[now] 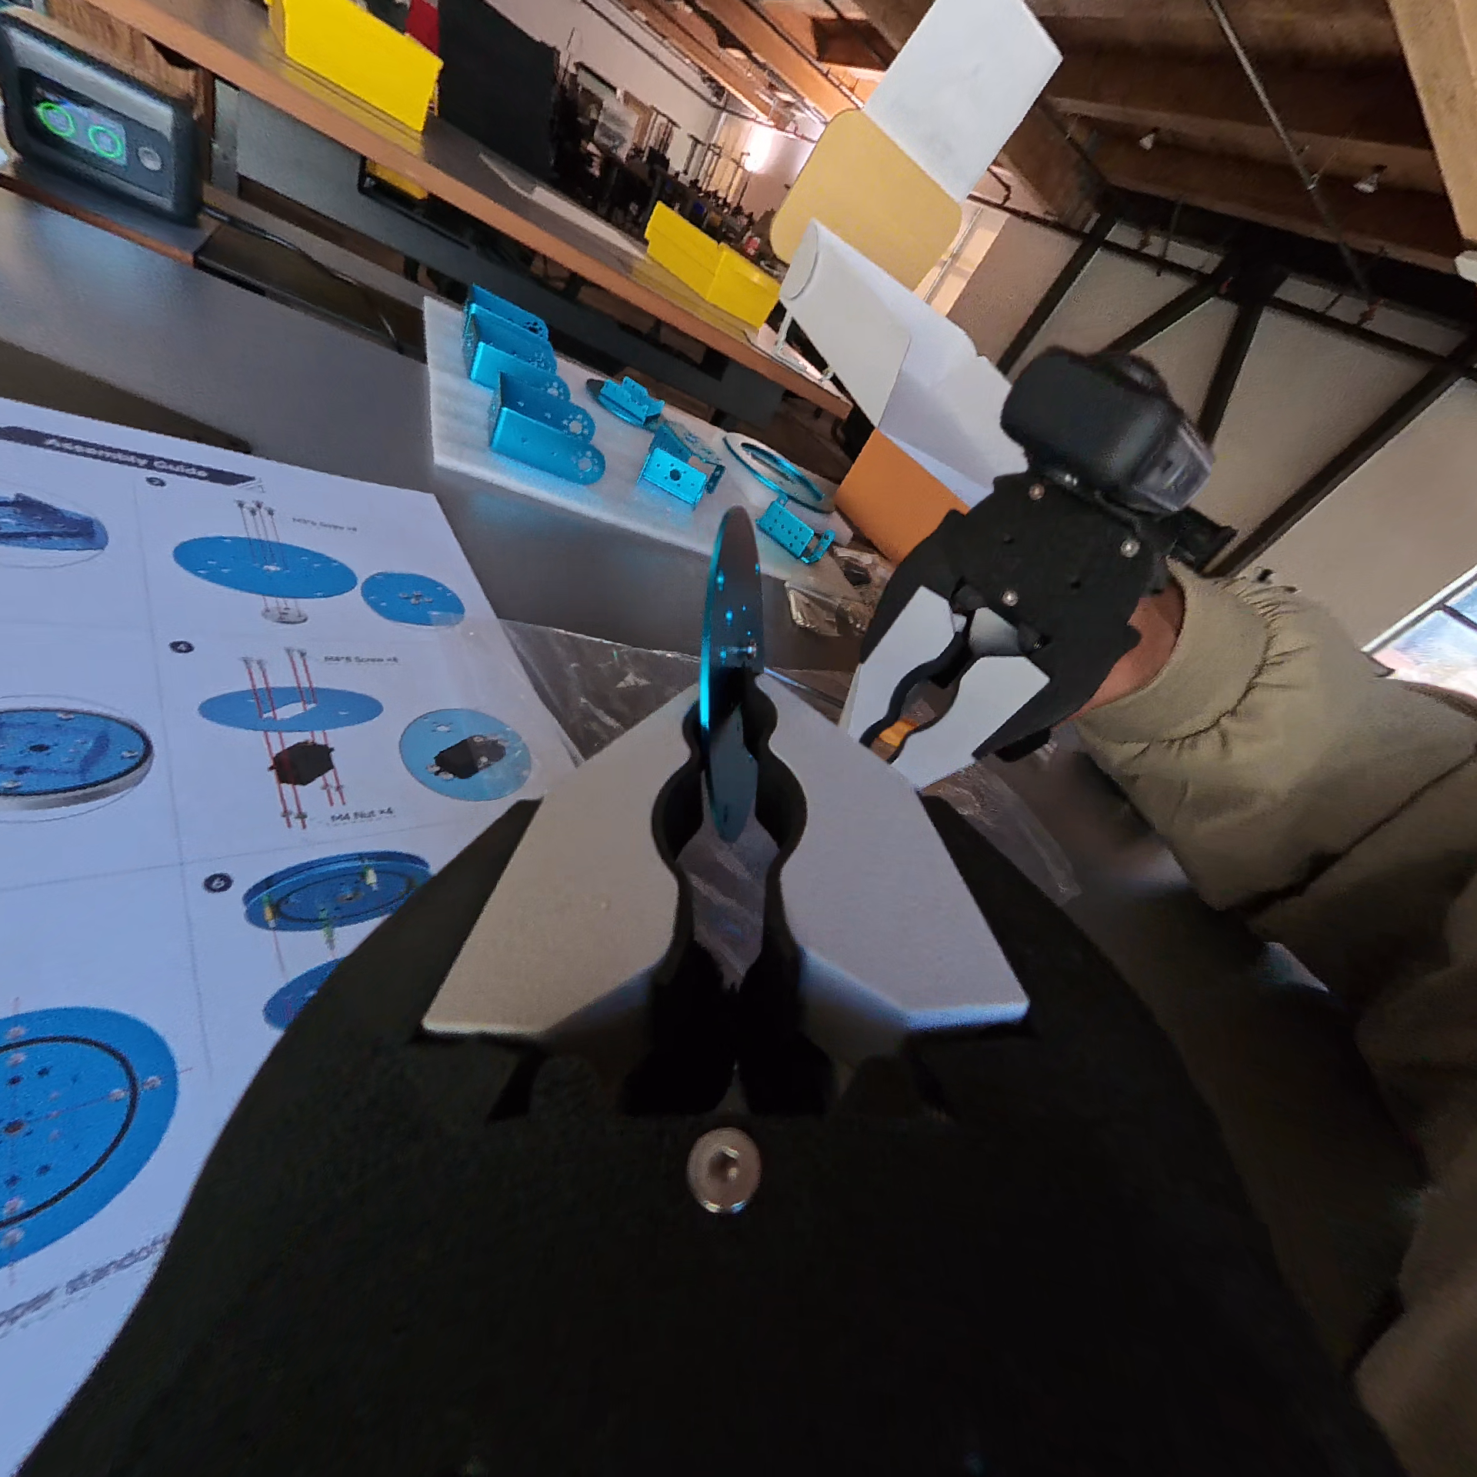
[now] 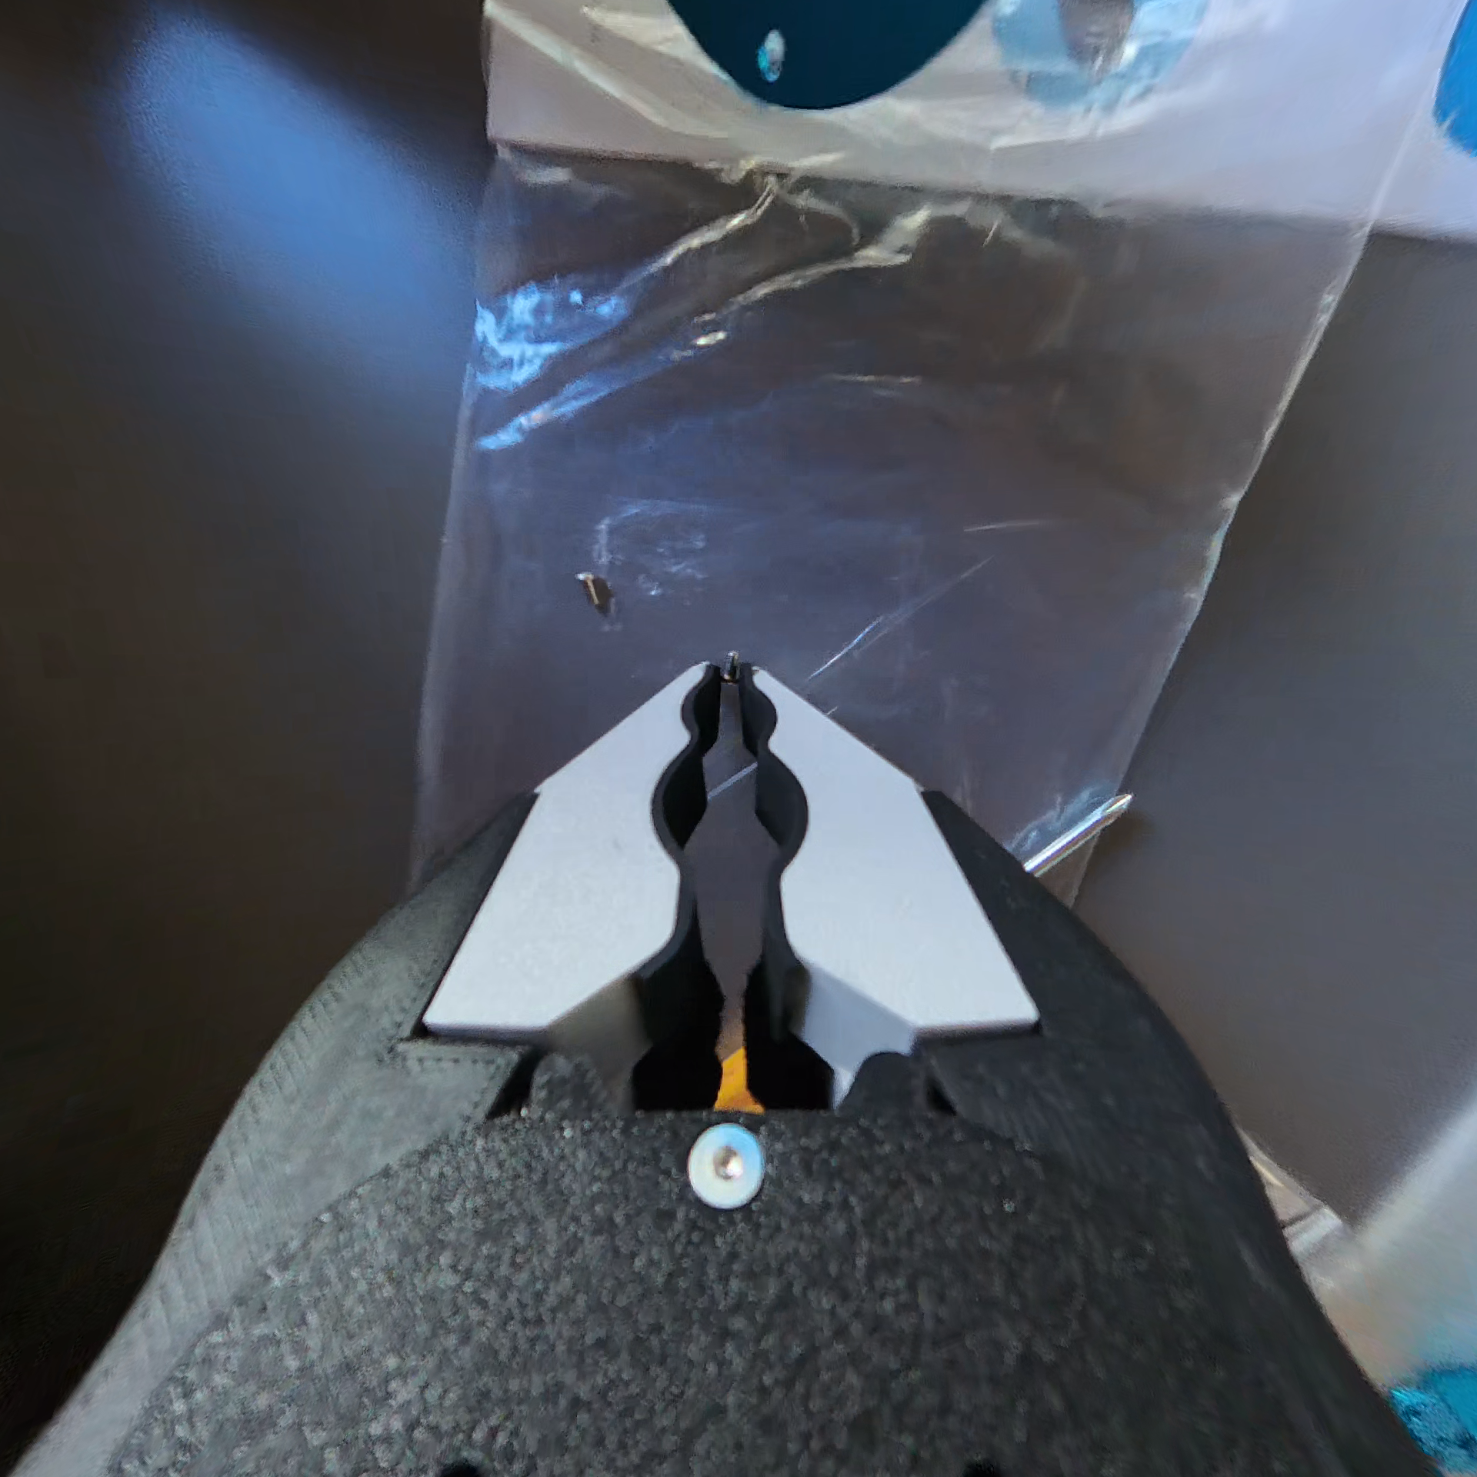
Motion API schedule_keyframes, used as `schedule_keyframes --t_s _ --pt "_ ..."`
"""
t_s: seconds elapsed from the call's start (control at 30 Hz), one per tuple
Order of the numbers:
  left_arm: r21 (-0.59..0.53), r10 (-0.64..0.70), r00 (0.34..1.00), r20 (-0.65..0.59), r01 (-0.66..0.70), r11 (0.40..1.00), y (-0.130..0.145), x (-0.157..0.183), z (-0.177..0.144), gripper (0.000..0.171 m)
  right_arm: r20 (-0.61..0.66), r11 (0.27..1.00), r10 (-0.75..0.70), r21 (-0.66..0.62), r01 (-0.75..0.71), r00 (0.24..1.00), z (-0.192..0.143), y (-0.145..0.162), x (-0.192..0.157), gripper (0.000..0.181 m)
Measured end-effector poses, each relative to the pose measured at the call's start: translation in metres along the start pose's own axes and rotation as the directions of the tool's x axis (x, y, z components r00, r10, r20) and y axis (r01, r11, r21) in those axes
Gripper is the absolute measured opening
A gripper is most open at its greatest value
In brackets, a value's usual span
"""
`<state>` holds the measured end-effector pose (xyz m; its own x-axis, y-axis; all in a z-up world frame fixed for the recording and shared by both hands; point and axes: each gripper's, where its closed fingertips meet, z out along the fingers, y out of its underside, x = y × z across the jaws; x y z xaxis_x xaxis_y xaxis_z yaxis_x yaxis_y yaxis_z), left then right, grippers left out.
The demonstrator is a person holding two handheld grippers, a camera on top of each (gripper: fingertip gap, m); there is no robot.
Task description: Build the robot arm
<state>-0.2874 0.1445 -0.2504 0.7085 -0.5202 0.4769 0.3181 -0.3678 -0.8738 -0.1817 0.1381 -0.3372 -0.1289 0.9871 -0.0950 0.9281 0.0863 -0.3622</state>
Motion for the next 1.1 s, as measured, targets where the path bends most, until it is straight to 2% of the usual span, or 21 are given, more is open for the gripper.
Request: schedule_keyframes --t_s 0.13,0.27,0.53,0.63,0.73,0.77,0.9,1.0,1.1 --pt "0.009 -0.011 0.999 -0.041 0.011 1.000 -0.001 0.005 0.000 0.004 -0.123 0.992 -0.062 0.106 0.075 0.990 0.002 -0.003 0.002 0.005" --pt "0.014 0.003 0.998 -0.060 -0.002 1.000 -0.001 0.009 -0.001 0.005 -0.188 0.962 -0.067 0.249 0.114 0.980 0.001 -0.007 0.002 0.010" --pt "0.015 -0.020 0.996 -0.082 0.021 1.000 -0.001 0.009 -0.002 0.005 -0.135 0.921 0.081 0.389 -0.022 0.988 -0.004 0.000 0.003 0.012" --pt "0.019 -0.019 0.997 -0.081 0.021 1.000 -0.002 0.009 -0.002 0.004 -0.170 0.906 0.196 0.409 -0.112 0.966 -0.015 -0.006 0.004 0.013" --pt "0.031 -0.027 0.996 -0.082 0.030 0.999 -0.003 0.008 -0.003 0.005 -0.152 0.856 0.296 0.479 -0.192 0.943 -0.019 -0.022 -0.012 0.020" --pt "0.030 -0.030 0.996 -0.083 0.032 0.999 -0.003 0.008 -0.003 0.005 -0.182 0.863 0.305 0.468 -0.191 0.935 -0.016 -0.023 -0.014 0.023" --pt "0.024 -0.036 0.994 -0.100 0.038 0.999 -0.002 0.010 -0.003 0.005 -0.376 0.909 0.265 0.406 -0.099 0.888 -0.010 -0.018 -0.008 0.010" --pt "0.029 -0.041 0.993 -0.109 0.044 0.999 -0.003 0.011 -0.004 0.005 -0.414 0.950 0.176 0.309 -0.044 0.893 -0.004 -0.012 -0.014 0.014" --pt "0.031 -0.049 0.992 -0.114 0.053 0.998 -0.003 0.010 -0.005 0.005 -0.406 0.947 0.120 0.321 0.018 0.906 -0.007 -0.020 -0.029 0.007"
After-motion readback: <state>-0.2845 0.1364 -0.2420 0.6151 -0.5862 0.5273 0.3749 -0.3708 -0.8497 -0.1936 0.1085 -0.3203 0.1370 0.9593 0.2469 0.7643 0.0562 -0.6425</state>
